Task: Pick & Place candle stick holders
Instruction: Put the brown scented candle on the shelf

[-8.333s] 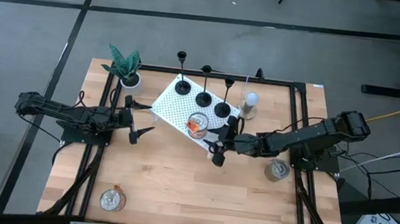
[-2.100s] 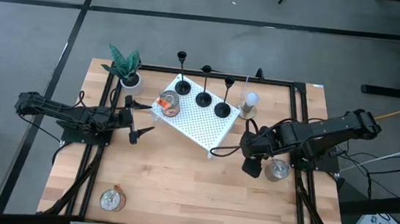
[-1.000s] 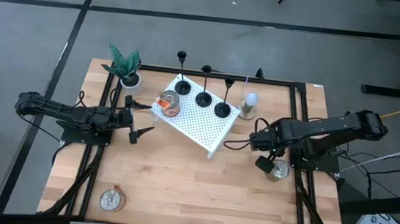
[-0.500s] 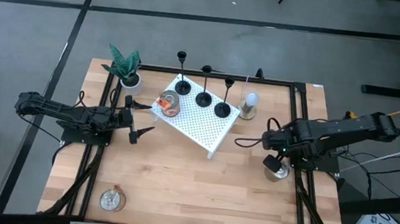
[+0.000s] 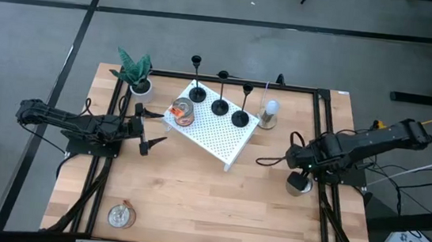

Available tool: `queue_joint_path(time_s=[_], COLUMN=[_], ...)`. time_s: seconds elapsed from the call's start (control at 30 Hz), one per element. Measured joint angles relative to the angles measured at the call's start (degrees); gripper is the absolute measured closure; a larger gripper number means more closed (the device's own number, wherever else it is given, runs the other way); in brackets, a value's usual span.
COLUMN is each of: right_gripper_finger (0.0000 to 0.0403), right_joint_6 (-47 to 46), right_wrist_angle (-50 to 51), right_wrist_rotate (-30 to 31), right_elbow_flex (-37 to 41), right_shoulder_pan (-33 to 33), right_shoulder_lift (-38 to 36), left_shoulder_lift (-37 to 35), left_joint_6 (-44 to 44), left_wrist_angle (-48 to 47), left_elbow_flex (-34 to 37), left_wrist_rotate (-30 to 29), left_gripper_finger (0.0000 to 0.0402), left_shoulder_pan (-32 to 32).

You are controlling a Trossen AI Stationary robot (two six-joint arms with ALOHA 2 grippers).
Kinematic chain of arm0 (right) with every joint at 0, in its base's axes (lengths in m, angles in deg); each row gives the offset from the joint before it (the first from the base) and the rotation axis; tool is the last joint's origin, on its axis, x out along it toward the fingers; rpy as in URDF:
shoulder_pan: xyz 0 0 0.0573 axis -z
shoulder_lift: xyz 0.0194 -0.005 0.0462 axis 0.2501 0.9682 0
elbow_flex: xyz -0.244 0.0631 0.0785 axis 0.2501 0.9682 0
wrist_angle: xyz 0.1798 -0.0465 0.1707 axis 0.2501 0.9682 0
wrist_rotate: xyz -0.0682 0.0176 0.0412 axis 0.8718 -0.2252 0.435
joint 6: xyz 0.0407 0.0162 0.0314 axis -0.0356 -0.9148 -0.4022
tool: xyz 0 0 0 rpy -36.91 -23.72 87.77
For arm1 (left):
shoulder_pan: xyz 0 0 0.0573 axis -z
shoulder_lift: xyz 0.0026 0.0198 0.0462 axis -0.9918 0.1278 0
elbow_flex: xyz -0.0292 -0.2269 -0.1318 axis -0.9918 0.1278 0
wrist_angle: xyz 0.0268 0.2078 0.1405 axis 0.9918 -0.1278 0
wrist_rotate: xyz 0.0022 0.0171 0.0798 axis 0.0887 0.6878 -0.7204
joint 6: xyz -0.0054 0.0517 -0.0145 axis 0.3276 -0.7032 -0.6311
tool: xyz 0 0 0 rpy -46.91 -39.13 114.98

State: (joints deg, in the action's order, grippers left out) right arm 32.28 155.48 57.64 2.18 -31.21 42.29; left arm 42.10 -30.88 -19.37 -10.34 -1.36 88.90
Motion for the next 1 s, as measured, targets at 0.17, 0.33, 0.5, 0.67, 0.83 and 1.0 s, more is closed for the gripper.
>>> queue_joint_path(time_s=[0.17, 0.33, 0.5, 0.67, 0.83, 1.0], right_gripper_finger=[0.0003, 0.0003, 0.0003, 0.0003, 0.0003, 0.0003], right_joint_6=[-3.3, -6.1, -7.5, -9.1, -12.0, -12.8], right_wrist_angle=[-1.0, -0.5, -0.4, -0.3, -0.2, 0.0], right_wrist_rotate=[0.1, 0.3, 0.7, 0.9, 2.6, 3.5], right_elbow_flex=[0.0, 0.0, 0.0, 0.0, 0.0, 0.1], right_shoulder_pan=[-3.7, -6.9, -9.4, -11.9, -14.0, -15.1], right_shoulder_lift=[0.0, 0.0, 0.0, 0.0, 0.0, 0.0], left_shoulder_lift=[0.0, 0.0, 0.0, 0.0, 0.0, 0.0], left_joint_6=[0.0, 0.0, 0.0, 0.0, 0.0, 0.0], left_wrist_angle=[0.0, 0.0, 0.0, 0.0, 0.0, 0.0], left_elbow_flex=[0.0, 0.0, 0.0, 0.0, 0.0, 0.0], left_wrist_rotate=[0.0, 0.0, 0.0, 0.0, 0.0, 0.0], left_gripper_finger=[0.0002, 0.0002, 0.0002, 0.0002, 0.0002, 0.0001], left_shoulder_pan=[0.0, 0.0, 0.0, 0.0, 0.0, 0.0])
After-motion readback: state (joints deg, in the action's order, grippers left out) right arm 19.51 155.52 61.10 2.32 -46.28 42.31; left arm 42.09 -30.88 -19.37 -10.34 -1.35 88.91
